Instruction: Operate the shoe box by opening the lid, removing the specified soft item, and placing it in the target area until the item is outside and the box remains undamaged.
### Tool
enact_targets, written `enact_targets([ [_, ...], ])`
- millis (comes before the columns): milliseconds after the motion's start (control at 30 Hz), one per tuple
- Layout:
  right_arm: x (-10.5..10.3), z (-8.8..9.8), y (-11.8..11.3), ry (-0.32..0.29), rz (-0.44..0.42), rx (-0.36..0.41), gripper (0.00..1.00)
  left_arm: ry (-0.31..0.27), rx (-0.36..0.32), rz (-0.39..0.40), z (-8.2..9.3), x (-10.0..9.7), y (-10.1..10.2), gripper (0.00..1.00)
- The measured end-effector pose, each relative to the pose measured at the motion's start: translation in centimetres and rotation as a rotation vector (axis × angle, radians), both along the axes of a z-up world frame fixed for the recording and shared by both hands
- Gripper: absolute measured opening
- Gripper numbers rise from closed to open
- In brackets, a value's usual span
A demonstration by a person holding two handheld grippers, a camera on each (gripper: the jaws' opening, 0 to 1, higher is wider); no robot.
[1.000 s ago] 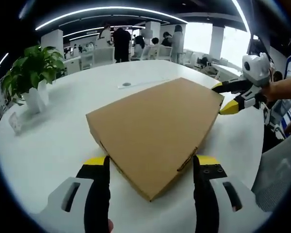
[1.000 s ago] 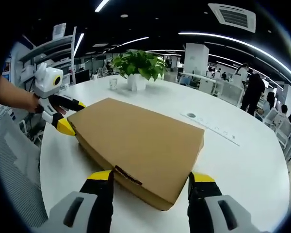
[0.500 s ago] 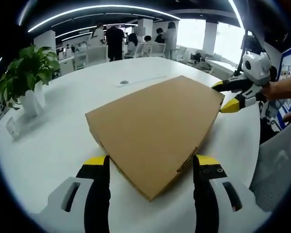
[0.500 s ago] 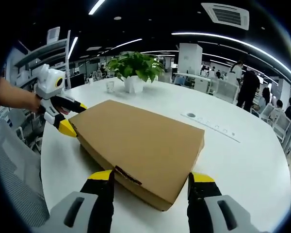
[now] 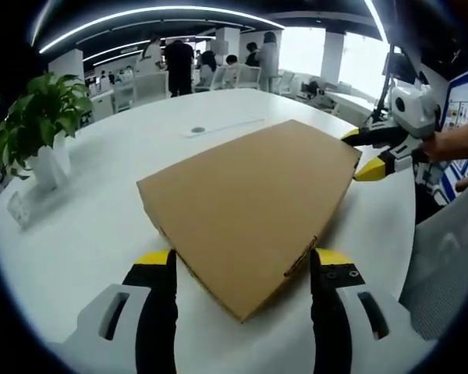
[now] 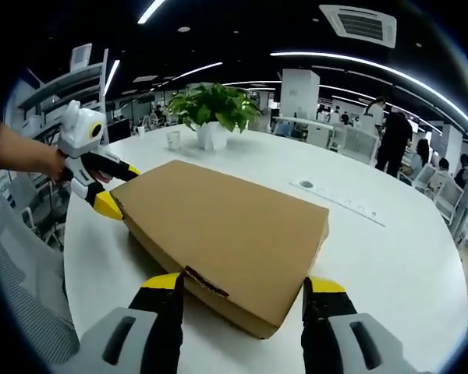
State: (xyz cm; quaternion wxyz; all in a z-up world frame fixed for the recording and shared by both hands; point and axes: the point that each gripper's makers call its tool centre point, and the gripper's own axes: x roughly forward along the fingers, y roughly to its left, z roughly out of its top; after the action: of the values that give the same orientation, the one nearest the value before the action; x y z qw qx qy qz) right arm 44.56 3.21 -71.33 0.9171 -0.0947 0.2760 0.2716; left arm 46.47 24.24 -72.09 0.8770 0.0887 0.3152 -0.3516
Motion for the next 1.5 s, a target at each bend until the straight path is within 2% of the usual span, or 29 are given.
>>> enact_targets([
  [633,-1.0,0.0,1.2,0.0,-0.023,-0.004,0.57,0.018,0.018,-0.039,-0.1,-0.4,1.2,0.68],
  [1500,-2.8,0.1,5.6,0.0,-0.004,0.009,0.55,0.04,0.04,-0.048,0.0,-2.0,5.8,0.68],
])
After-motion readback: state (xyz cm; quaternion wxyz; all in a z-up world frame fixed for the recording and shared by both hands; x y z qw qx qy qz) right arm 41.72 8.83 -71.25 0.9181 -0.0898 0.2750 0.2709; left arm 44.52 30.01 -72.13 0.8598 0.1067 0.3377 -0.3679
